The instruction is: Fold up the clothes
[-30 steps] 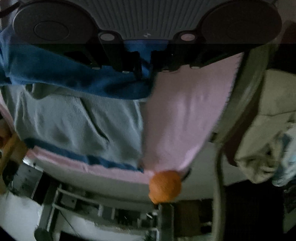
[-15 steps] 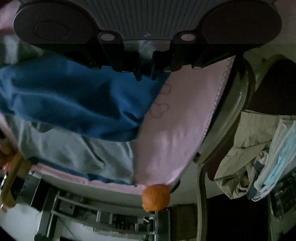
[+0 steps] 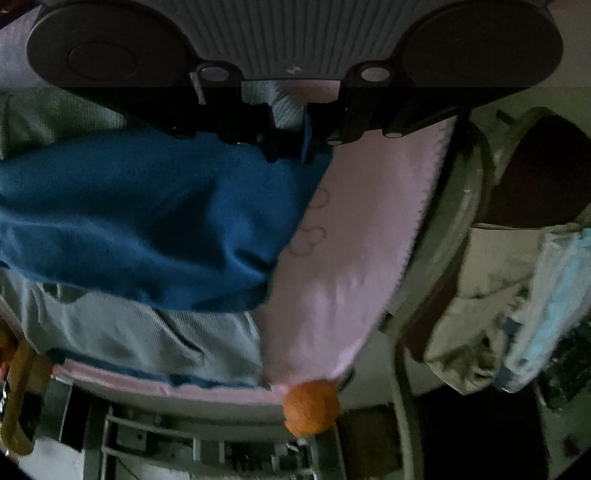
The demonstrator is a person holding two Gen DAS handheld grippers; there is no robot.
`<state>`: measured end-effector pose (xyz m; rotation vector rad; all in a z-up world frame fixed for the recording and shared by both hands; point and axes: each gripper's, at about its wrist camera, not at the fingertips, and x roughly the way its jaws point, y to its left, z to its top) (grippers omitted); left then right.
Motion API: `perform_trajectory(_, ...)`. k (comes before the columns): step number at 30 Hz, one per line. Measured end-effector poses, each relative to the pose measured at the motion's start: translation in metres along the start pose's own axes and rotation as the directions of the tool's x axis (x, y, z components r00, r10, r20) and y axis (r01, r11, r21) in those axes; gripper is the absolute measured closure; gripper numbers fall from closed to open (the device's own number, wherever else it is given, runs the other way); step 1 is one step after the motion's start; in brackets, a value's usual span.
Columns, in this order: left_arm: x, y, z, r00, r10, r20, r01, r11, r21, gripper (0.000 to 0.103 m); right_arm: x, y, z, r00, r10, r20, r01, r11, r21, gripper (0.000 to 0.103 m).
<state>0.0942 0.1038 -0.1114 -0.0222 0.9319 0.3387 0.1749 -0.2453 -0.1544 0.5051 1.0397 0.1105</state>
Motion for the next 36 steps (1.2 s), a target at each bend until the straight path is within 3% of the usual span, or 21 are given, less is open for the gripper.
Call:
perform_trajectory(3, -0.019, -0.006, -0.008, 0.998, -0.041, 0.053, 0.041, 0.999, -0.002, 0.086, -0.022, -0.009, -0.004, 0.999, 0.021, 0.035, -0.022, 0.999, 0.042, 0.096)
perform_trajectory(4, -0.024, -0.01, -0.01, 0.993, -0.099, 0.067, 0.099, 0.995, -0.003, 0.086, -0.028, -0.012, -0.005, 0.997, 0.05, 0.051, -0.052, 0.997, 0.057, 0.096)
perform_trajectory(9, -0.03, -0.048, -0.007, 0.932, -0.355, 0.075, 0.352, 0.935, 0.047, 0.084, -0.023, -0.011, -0.002, 0.979, 0.198, 0.049, -0.202, 0.975, 0.092, 0.096)
perform_trajectory(11, -0.021, -0.053, -0.006, 0.929, -0.366, 0.047, 0.364, 0.93, 0.045, 0.084, -0.013, -0.002, -0.001, 0.958, 0.288, 0.016, -0.288, 0.952, 0.1, 0.096)
perform_trajectory(14, -0.008, -0.062, -0.006, 0.924, -0.383, 0.005, 0.382, 0.923, 0.04, 0.085, 0.007, 0.014, -0.002, 0.931, 0.359, -0.059, -0.352, 0.93, 0.107, 0.095)
perform_trajectory(18, 0.01, -0.073, -0.005, 0.914, -0.404, -0.05, 0.405, 0.914, 0.034, 0.084, 0.034, 0.025, -0.006, 0.939, 0.306, -0.158, -0.293, 0.951, 0.097, 0.096)
perform_trajectory(21, 0.022, -0.079, -0.005, 0.906, -0.415, -0.087, 0.418, 0.908, 0.026, 0.087, 0.034, 0.013, -0.004, 0.97, 0.2, -0.135, -0.185, 0.976, 0.118, 0.103)
perform_trajectory(26, 0.0, -0.063, -0.011, 0.94, -0.339, -0.031, 0.34, 0.94, 0.028, 0.093, 0.009, -0.018, 0.001, 0.995, 0.099, -0.03, -0.09, 0.973, 0.213, 0.102)
perform_trajectory(29, -0.015, -0.054, -0.011, 0.93, -0.366, 0.024, 0.365, 0.93, 0.045, 0.092, -0.007, -0.022, -0.002, 0.998, 0.068, 0.014, -0.069, 0.98, 0.189, 0.096)
perform_trajectory(32, -0.01, -0.064, -0.016, 0.934, -0.356, -0.014, 0.356, 0.932, 0.074, 0.091, -0.016, -0.017, -0.008, 0.991, 0.136, 0.022, -0.137, 0.979, 0.148, 0.096)
perform_trajectory(34, 0.001, -0.072, -0.022, 0.946, -0.318, -0.067, 0.323, 0.941, 0.101, 0.09, -0.017, -0.009, -0.013, 0.993, 0.119, 0.0, -0.118, 0.989, 0.09, 0.096)
perform_trajectory(36, 0.003, -0.077, -0.027, 0.959, -0.273, -0.072, 0.28, 0.95, 0.138, 0.081, -0.016, -0.003, -0.018, 0.997, 0.068, -0.03, -0.067, 0.997, 0.036, 0.096)
